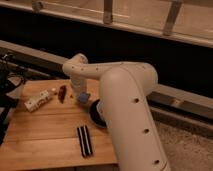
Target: Wipe the white sponge on the table
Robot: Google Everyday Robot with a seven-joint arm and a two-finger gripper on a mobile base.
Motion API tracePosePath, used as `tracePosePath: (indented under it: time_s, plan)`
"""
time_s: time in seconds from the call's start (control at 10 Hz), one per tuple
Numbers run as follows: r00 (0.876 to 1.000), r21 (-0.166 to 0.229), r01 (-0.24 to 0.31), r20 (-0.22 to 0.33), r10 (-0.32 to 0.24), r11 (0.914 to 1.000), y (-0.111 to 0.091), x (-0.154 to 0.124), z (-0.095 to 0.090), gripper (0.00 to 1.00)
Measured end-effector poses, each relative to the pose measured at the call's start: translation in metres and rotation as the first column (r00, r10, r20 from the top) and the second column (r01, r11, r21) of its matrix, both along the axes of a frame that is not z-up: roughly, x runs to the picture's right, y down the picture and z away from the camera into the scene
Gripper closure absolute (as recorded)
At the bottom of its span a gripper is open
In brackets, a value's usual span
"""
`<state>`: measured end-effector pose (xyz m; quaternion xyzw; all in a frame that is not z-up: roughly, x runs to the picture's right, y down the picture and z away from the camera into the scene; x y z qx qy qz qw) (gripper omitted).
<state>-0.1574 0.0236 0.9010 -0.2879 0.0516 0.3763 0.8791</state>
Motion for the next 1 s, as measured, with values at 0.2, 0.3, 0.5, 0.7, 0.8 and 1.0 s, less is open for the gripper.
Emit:
tracePosePath:
  time_s: [0.2, 0.3, 0.5, 0.7, 0.8, 1.0]
  plan:
    - [0.998, 0.053, -0.051, 0.039, 0.049, 0.9973, -0.026, 0.016, 0.007, 0.89]
    - [0.998, 0.069, -0.054, 0.026, 0.052, 0.9962, -0.034, 0.021, 0.010, 0.89]
    - [0.996, 0.104, -0.072, -0.051, 0.078, 0.9920, -0.047, 0.041, 0.016, 0.89]
    - [0.982, 0.123, -0.097, -0.151, 0.115, 0.9876, -0.054, 0.082, 0.018, 0.89]
    - [0.971, 0.123, -0.116, -0.197, 0.139, 0.9856, -0.053, 0.099, 0.018, 0.89]
    - [0.939, 0.134, -0.198, -0.258, 0.227, 0.9710, -0.051, 0.147, 0.024, 0.89]
